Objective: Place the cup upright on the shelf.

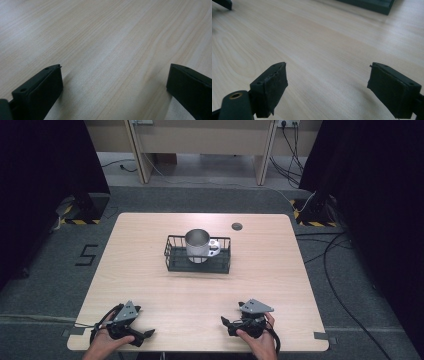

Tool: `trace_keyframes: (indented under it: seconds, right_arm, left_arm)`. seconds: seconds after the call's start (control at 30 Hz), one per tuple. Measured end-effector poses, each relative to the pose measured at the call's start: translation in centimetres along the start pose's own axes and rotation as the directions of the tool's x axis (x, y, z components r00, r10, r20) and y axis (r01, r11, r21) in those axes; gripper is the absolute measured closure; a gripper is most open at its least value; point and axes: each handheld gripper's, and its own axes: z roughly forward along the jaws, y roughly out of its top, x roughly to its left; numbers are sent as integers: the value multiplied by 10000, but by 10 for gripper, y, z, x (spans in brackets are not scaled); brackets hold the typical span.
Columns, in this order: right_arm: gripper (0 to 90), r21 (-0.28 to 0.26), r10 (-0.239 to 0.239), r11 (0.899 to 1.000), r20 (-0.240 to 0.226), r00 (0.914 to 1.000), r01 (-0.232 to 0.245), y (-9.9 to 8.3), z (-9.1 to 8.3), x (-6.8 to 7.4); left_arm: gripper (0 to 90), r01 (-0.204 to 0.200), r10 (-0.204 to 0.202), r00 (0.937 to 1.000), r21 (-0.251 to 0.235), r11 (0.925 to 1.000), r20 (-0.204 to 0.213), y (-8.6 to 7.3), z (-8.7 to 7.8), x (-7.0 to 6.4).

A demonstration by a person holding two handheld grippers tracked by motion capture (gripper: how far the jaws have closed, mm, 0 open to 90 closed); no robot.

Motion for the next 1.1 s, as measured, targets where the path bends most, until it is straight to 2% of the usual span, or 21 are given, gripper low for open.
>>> trace_keyframes:
  seconds: [0.1,0.27,0.33,0.37,0.47,1.1]
  right_arm:
    - [153,129,-46,9999,134,9999,44,0,0,1]
    - [151,963,-218,9952,478,9986,171,-1,3,3]
    - [143,1269,-526,9909,654,9965,439,-1,4,5]
    - [115,1396,-832,9876,726,9939,725,-2,5,7]
    - [3,1678,-864,9830,677,9940,740,-2,7,10]
    - [3,1711,-853,9826,691,9940,724,-2,8,11]
  left_arm:
    - [0,-3,3,10000,5,10000,-2,0,0,0]
    - [0,-1,1,10000,16,10000,5,0,0,0]
    - [0,-4,4,10000,10,10000,1,0,0,0]
    - [0,0,0,10000,15,10000,2,0,0,0]
    - [0,-2,2,10000,7,10000,-2,0,0,0]
    - [0,-3,3,10000,10,10000,0,0,0,0]
